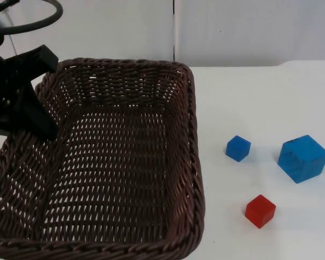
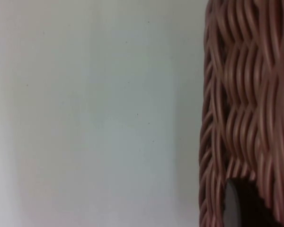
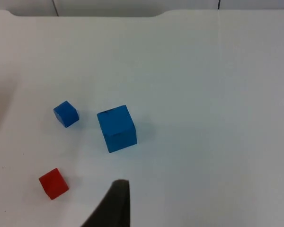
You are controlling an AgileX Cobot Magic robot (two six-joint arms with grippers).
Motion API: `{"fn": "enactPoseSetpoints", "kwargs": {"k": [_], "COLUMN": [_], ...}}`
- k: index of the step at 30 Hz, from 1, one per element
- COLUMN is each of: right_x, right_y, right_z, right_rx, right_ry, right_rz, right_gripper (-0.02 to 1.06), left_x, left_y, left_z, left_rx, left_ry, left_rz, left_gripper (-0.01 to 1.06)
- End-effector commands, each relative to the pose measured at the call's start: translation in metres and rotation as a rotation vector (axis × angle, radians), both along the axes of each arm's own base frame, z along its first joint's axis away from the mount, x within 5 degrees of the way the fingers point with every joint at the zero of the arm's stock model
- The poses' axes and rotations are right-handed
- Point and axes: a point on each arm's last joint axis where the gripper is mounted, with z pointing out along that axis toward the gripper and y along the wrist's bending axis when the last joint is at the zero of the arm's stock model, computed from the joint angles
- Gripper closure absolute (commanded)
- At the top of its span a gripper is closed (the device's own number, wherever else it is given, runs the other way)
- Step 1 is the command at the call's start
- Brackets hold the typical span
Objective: Pick up the basket with the left hand and place the largest block into the basket with the right hand.
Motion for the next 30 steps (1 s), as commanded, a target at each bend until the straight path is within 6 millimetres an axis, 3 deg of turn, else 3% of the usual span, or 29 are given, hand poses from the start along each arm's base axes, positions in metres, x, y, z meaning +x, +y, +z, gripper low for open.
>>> {"fn": "enactPoseSetpoints", "kwargs": {"k": [1, 9, 17, 30], "right_x": [0.011, 0.064, 0.099, 0.165], "right_y": [0.0, 0.001, 0.003, 0.02], "right_z": [0.005, 0.012, 0.013, -0.003], "right_rx": [-0.014, -0.046, -0.046, 0.085], "right_ry": [-0.008, 0.108, 0.2, 0.352], "right_rz": [0.001, 0.021, 0.023, 0.138], "right_gripper": [-0.01, -0.01, -0.01, -0.01], "left_x": [-0.002, -0.002, -0.002, -0.002], "left_y": [-0.001, -0.001, -0.001, 0.0], "left_z": [0.006, 0.006, 0.006, 0.005], "left_rx": [-0.036, -0.036, -0.036, -0.031], "left_ry": [-0.004, -0.004, -0.004, -0.009], "left_rz": [0.019, 0.019, 0.019, 0.02], "left_gripper": [1.05, 1.05, 1.05, 1.05]}}
